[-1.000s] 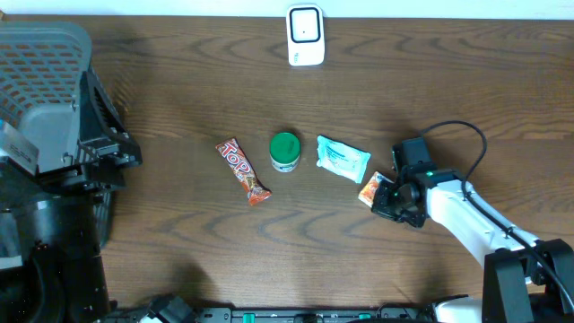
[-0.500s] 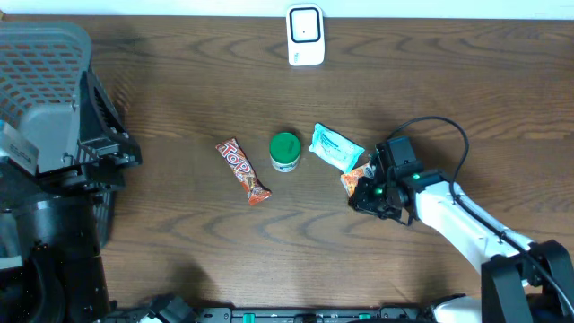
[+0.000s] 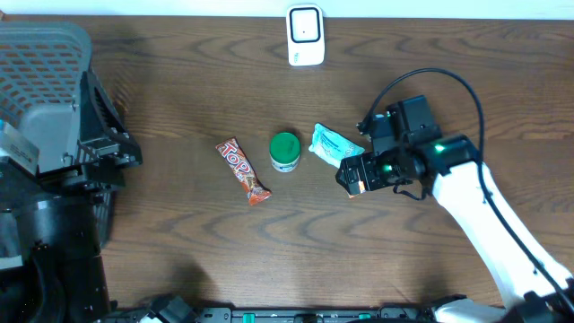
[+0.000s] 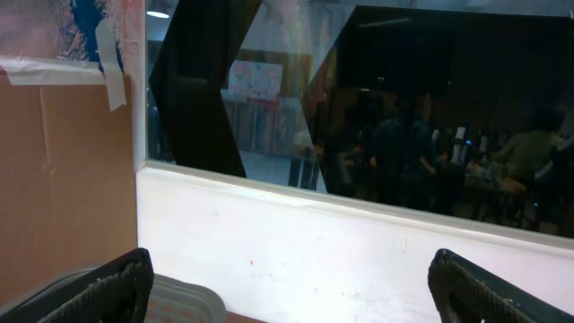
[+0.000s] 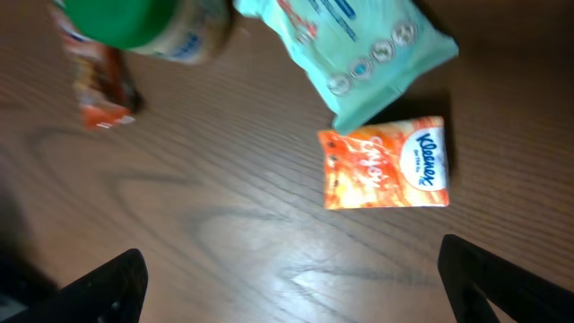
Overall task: Scan the item barcode
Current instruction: 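Lower the right gripper and grasp the orange Kleenex pack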
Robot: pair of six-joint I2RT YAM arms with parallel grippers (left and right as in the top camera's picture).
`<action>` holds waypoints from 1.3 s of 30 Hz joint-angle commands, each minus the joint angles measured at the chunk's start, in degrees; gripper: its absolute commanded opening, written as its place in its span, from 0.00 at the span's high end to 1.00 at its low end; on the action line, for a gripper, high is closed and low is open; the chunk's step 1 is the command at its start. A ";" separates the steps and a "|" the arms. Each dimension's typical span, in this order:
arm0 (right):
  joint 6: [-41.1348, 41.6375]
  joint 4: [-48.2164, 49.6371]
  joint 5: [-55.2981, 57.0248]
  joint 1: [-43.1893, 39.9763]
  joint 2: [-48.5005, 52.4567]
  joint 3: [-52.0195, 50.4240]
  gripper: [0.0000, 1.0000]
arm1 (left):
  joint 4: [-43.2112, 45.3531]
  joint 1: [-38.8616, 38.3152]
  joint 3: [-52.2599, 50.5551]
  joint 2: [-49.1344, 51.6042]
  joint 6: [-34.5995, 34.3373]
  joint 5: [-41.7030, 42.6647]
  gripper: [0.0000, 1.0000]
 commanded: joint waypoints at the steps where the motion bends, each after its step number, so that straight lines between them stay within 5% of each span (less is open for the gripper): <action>1: -3.04 -0.11 3.85 0.44 5.38 1.46 0.01 | 0.28 0.15 -0.37 -0.26 0.74 -0.33 0.02; 11: -3.67 -5.05 9.11 0.55 20.17 12.13 0.01 | 0.26 0.15 -0.37 -0.26 0.76 -0.33 0.02; 39: -6.78 -3.91 9.14 1.09 31.39 11.96 0.04 | 0.24 0.15 -0.37 -0.26 0.79 -0.35 0.02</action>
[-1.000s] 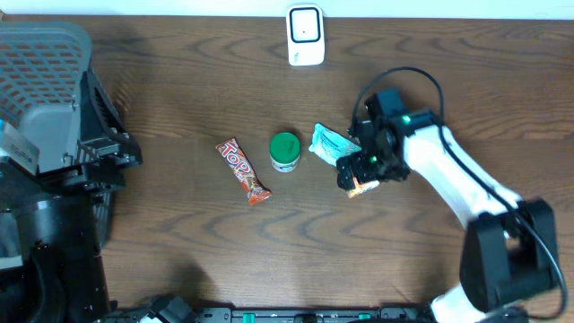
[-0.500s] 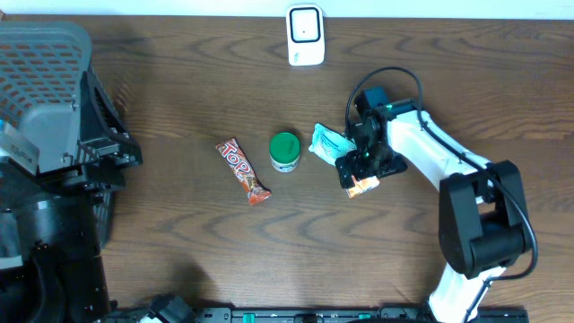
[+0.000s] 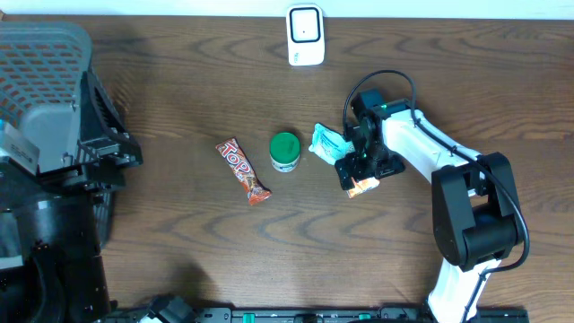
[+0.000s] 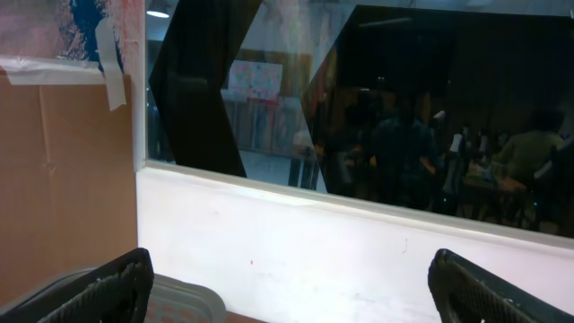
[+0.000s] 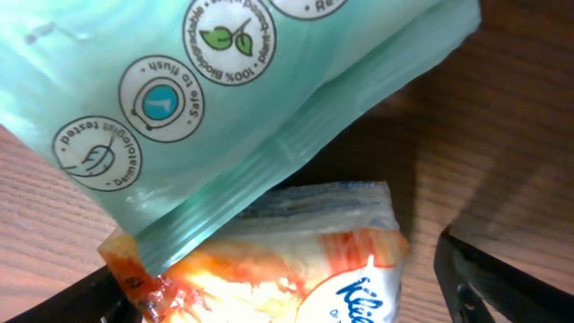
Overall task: Scan the item barcode
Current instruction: 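Lower the right gripper and grasp the orange Kleenex pack, then lift the Kleenex pack and carry it to the white scanner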
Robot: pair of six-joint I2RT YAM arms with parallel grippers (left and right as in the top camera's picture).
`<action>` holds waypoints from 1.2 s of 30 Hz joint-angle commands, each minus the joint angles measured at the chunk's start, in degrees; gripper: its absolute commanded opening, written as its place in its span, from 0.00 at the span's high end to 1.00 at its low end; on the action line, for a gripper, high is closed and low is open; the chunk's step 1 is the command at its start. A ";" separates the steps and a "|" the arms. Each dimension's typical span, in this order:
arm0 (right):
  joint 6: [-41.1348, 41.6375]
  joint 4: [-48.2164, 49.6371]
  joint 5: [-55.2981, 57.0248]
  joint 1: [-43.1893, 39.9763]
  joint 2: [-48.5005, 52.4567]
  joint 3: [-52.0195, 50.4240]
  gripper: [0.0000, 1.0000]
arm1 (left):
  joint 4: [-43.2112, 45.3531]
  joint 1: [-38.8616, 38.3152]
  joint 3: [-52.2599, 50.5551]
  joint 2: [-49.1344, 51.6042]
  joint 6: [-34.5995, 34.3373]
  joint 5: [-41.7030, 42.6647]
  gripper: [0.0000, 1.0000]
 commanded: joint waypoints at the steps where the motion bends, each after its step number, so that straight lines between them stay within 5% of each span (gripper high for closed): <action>1: -2.19 1.16 -2.32 0.79 1.90 -0.09 0.10 | 0.24 0.15 -0.37 -0.26 0.79 -0.35 0.02; 5: -3.26 1.18 -2.32 0.94 1.92 -0.09 0.14 | 0.26 0.15 -0.37 -0.26 0.79 -0.35 0.02; 14: 1.01 4.09 -2.29 3.10 1.90 0.07 0.44 | 0.26 0.15 -0.37 -0.26 0.79 -0.33 0.02; 28: 11.61 -14.40 -3.26 3.04 1.88 13.49 0.42 | 0.24 0.15 -0.39 -0.26 0.79 -0.35 0.02; 36: 16.92 -22.36 -17.35 3.15 1.88 16.96 0.44 | 0.24 0.15 -0.44 -0.26 0.76 -0.33 0.02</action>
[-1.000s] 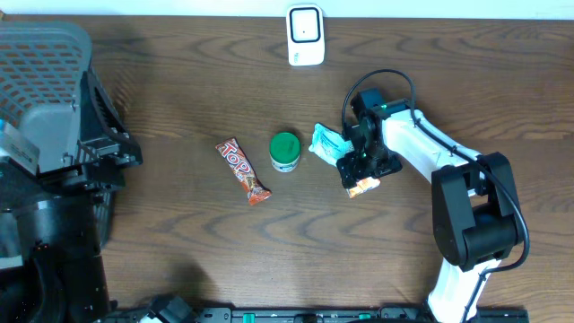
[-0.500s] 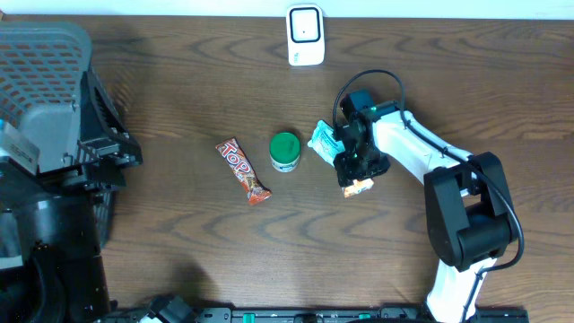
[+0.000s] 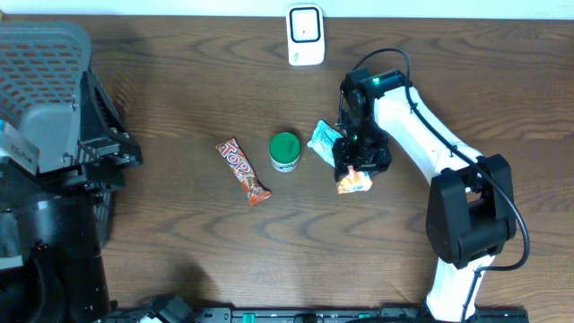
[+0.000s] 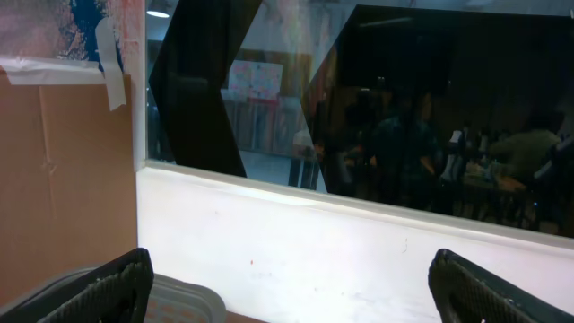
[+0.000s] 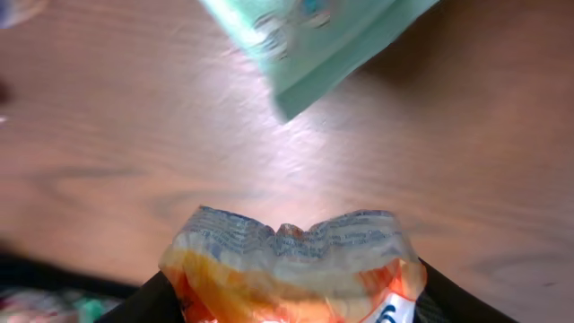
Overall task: Scan the item barcode
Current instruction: 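Lift the Kleenex pack and carry it to the white scanner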
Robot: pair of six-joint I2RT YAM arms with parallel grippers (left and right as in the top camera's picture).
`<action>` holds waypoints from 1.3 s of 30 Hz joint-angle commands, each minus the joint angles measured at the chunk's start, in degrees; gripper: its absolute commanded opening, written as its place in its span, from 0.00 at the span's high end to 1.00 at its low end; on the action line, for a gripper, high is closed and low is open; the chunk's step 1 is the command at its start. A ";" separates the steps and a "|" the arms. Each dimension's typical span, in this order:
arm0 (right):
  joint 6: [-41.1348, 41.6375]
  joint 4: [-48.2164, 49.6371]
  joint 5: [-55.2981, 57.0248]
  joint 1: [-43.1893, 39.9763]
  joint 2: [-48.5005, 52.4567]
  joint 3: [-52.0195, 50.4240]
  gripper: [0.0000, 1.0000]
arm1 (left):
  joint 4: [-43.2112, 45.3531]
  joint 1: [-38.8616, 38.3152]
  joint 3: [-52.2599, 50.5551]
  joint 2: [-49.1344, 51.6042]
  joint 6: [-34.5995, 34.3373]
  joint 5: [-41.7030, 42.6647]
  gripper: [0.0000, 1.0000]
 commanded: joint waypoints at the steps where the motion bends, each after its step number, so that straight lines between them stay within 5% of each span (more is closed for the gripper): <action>1: 3.87 -0.57 -9.14 0.50 0.26 0.87 0.45 | 0.24 0.15 -0.44 -0.26 0.79 -0.33 0.02; 11: 5.77 -2.23 -12.59 0.55 0.26 0.87 0.45 | 0.26 0.15 -0.44 -0.26 0.76 -0.33 0.02; 17: 5.64 -1.07 -12.07 0.48 0.26 1.49 0.54 | 0.26 0.15 -0.44 -0.26 0.76 -0.33 0.02; 26: 4.42 2.82 -4.98 0.39 0.26 13.77 0.54 | 0.22 0.15 -0.44 -0.26 0.76 -0.33 0.02; 39: 1.03 39.54 12.61 0.55 0.76 18.82 0.57 | 0.04 0.15 -0.44 -0.26 0.79 -0.35 0.02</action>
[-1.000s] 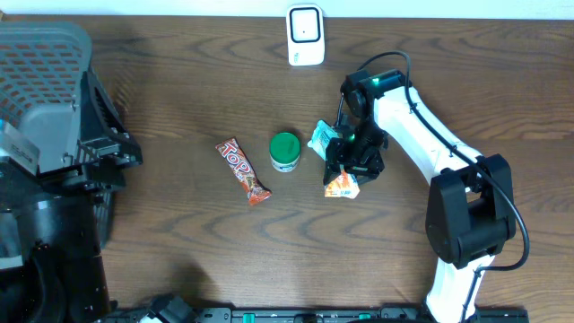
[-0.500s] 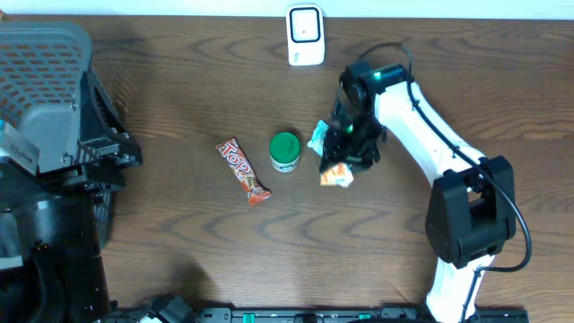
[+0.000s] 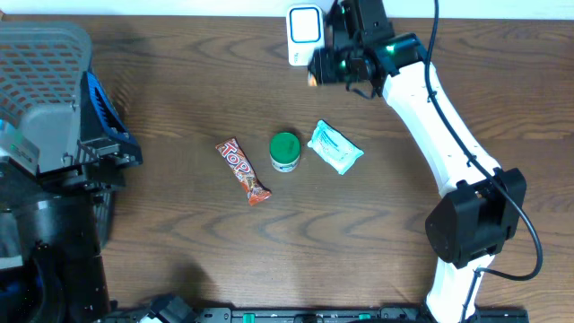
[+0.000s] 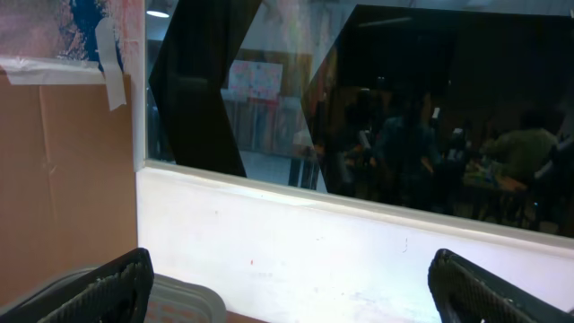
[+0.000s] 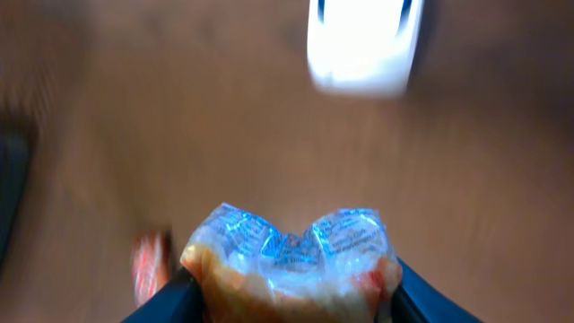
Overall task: Scan the item barcode
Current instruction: 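Lift the Kleenex pack and carry it to the white scanner, then hold the Kleenex pack in front of the white scanner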
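My right gripper [image 3: 334, 65] is shut on the orange Kleenex tissue pack [image 5: 291, 260], held up at the far edge of the table just right of the white scanner [image 3: 305, 36]. Only an orange corner of the tissue pack [image 3: 313, 79] peeks out below the gripper in the overhead view. The right wrist view is blurred; the scanner [image 5: 363, 45] lies ahead of the pack, whose crumpled clear end faces the camera. My left gripper [image 4: 291, 292] is open at the far left, pointing at a wall and window, with nothing between its fingers.
A red candy bar [image 3: 243, 170], a green-lidded jar [image 3: 285, 151] and a teal wipes pack [image 3: 335, 148] lie in a row mid-table. A grey basket [image 3: 40, 63] sits at the far left beside the left arm.
My right gripper, still shut on the tissue pack, has moved from beside the teal wipes pack to the table's far edge next to the scanner. The left arm has not moved.
My right gripper was open above the tissue pack lying beside the wipes pack. Then it was low over the pack. Then it was shut on the pack just above the table, and now holds it by the scanner.
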Robot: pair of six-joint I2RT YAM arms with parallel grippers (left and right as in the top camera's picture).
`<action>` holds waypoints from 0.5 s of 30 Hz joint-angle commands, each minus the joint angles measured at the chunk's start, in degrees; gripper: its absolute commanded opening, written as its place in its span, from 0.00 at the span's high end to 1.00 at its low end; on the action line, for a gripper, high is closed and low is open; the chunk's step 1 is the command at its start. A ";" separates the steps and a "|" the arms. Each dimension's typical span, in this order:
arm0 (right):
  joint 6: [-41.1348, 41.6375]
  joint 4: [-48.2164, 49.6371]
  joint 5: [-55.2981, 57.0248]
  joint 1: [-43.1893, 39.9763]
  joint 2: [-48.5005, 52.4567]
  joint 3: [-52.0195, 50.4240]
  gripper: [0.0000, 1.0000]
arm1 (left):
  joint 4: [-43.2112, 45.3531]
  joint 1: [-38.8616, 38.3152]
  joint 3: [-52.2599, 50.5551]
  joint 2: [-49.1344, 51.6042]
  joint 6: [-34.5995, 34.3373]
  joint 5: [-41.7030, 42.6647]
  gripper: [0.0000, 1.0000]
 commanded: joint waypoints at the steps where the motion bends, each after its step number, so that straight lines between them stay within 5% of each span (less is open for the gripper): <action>1: -1.05 7.10 8.66 0.50 1.07 -0.81 0.57 | -0.20 0.15 -0.44 -0.26 0.76 -0.35 0.02; 15: -8.96 48.04 10.43 0.76 17.79 -0.81 0.59 | -0.37 0.15 -0.44 -0.26 0.76 -0.35 0.02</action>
